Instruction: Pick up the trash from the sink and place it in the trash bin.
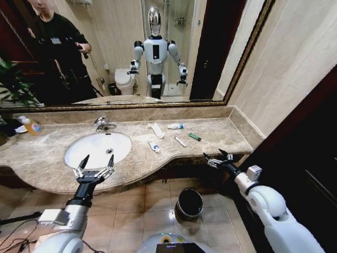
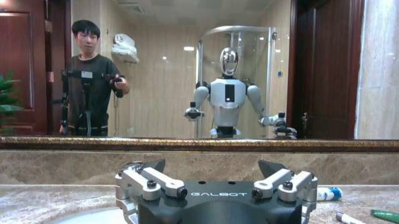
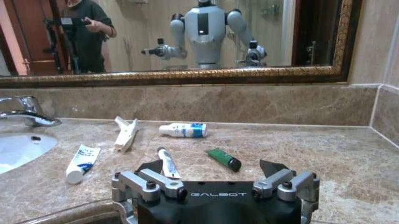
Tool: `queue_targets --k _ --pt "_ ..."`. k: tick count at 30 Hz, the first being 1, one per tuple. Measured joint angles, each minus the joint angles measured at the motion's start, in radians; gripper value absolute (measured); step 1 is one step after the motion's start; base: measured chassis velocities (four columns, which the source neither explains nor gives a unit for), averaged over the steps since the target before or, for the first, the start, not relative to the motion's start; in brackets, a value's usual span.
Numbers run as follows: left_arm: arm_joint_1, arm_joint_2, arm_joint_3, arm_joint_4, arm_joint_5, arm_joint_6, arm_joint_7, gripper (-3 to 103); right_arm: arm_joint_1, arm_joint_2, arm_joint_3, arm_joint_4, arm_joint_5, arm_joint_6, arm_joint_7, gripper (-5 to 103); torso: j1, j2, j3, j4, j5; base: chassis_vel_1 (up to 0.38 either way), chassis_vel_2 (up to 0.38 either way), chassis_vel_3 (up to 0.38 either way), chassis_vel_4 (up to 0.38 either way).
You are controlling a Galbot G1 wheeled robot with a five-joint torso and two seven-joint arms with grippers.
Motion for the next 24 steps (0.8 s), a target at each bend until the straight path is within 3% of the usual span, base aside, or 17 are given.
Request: queue_targets --k 7,24 --pt "0.0 0.0 0.0 0.0 0.0 0.0 0.0 100 0.03 -0.016 -0.019 -0.01 0.001 -0.005 -0.005 100 0.0 0.0 0.0 0.0001 0.0 0.0 0.0 0.0 0.0" --pt "0.0 0.0 0.0 0.0 0.0 0.0 0.0 100 0.149 -0.115 -0.044 -0.123 0.036 -0.008 -0.165 100 0.0 0.0 0.0 0.0 0.0 0.0 0.0 0.0 0.0"
